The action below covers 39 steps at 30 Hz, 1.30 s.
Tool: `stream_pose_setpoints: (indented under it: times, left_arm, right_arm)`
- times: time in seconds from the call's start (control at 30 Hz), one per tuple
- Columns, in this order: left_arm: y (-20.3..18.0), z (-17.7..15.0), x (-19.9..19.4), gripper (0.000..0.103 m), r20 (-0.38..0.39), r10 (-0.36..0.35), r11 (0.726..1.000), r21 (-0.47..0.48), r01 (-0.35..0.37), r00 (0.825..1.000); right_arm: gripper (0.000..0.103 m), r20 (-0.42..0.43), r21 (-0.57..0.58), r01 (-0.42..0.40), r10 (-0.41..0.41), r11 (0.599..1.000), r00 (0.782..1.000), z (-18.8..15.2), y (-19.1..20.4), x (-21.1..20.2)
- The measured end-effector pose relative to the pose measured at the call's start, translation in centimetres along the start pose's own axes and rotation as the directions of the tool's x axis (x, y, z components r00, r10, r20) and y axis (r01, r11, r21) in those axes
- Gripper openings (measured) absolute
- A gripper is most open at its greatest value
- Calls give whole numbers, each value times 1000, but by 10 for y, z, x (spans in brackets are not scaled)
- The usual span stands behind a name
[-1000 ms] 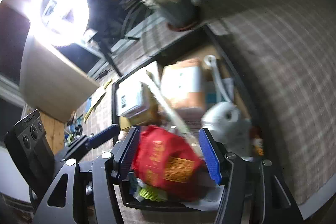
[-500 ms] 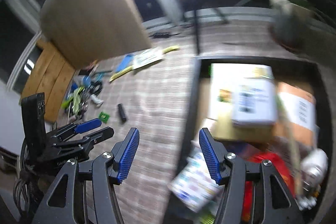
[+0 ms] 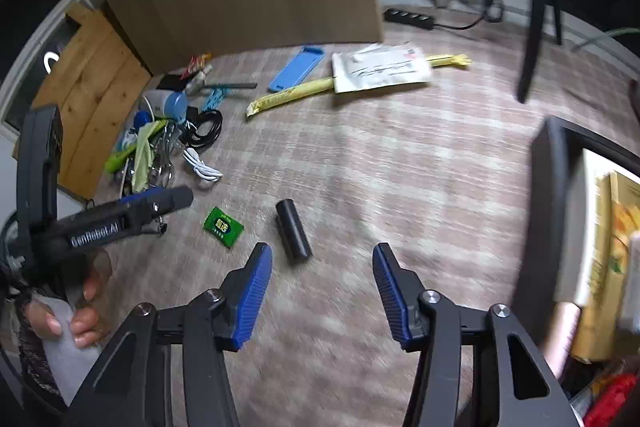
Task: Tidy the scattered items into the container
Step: 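Move both grippers back toward the remaining items on the table, then grasp the white cable with the left gripper while the right grasps the black cylinder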
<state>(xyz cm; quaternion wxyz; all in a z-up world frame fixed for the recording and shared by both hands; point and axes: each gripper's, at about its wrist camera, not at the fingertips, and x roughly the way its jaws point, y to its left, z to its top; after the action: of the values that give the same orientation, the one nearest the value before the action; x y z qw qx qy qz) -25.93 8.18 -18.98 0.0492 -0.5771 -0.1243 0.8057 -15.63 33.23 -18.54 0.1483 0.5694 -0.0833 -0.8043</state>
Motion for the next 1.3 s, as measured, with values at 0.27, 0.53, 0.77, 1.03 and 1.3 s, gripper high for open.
stream_pose_setpoints:
  times: [0.27,0.53,0.77,1.03,1.3]
  left_arm:
    - [16,26,34,62,-53,11,996,-88,-16,999]
    - [8,25,44,58,-32,45,998,-35,-46,998]
    - [13,19,40,31,-3,75,997,-21,-75,997]
    - [11,-1,32,17,-3,40,999,3,-40,999]
    - [36,-29,7,12,-3,20,1000,20,-20,1000]
  right_arm:
    - [38,-59,-37,22,-24,999,998,10,17,44]
    - [31,-76,-66,41,-46,997,996,13,22,63]
    - [17,-63,-107,93,-100,990,993,11,26,69]
    - [15,-52,-95,92,-97,991,994,0,22,62]
    - [15,-21,42,1,0,999,1000,-33,8,40]
